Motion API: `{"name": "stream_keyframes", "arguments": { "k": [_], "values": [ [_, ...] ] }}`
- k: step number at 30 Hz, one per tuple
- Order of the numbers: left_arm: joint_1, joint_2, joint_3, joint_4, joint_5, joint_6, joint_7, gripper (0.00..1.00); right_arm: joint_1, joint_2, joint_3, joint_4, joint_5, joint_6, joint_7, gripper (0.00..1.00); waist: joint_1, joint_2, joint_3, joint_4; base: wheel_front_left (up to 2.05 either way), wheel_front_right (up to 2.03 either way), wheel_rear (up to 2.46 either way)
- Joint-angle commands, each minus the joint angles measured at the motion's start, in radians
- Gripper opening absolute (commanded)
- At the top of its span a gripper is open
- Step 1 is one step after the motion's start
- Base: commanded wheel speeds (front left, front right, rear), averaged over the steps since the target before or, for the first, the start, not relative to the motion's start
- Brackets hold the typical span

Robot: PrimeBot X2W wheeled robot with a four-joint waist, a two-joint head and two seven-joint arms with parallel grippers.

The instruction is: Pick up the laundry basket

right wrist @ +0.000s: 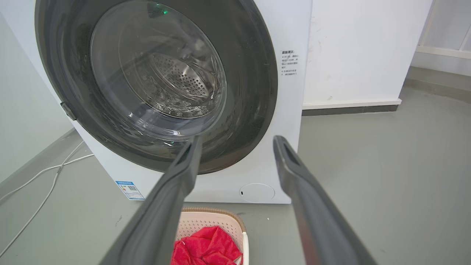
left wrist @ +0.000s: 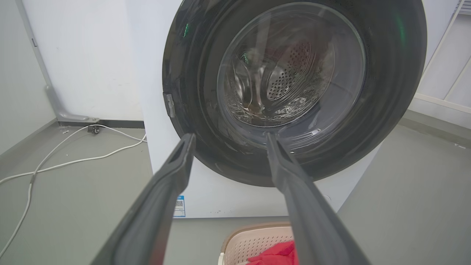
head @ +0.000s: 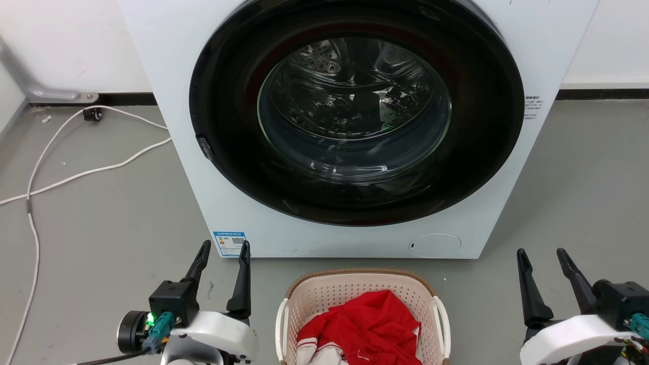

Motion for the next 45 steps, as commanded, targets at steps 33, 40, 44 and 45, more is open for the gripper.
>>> {"name": "stream_keyframes", "arguments": {
  "k": [33,40,44,45],
  "values": [
    [0.006,-0.016,0.011,0.041,0.133,-0.002,-0.051,1.0,0.009,0.004,-0.007,0.031,-0.107,0.0,-0.06,1.0,-0.0001,0.0,-0.004,-0.003,0.0,0.0,0.0],
    [0.002,-0.021,0.019,0.049,0.127,-0.007,-0.05,1.0,-0.002,0.004,-0.007,0.044,-0.102,0.0,-0.068,1.0,-0.0001,0.0,-0.002,-0.005,0.0,0.0,0.0],
    [-0.006,-0.019,0.021,0.048,0.141,-0.002,-0.05,1.0,-0.006,0.004,-0.009,0.049,-0.096,0.0,-0.07,1.0,-0.0001,0.0,0.001,-0.006,0.0,0.0,0.0],
    [-0.008,-0.019,0.022,0.044,0.14,-0.003,-0.05,1.0,-0.005,0.004,-0.011,0.05,-0.096,0.0,-0.069,1.0,-0.0001,0.0,0.002,-0.006,0.0,0.0,0.0]
  ]
}}
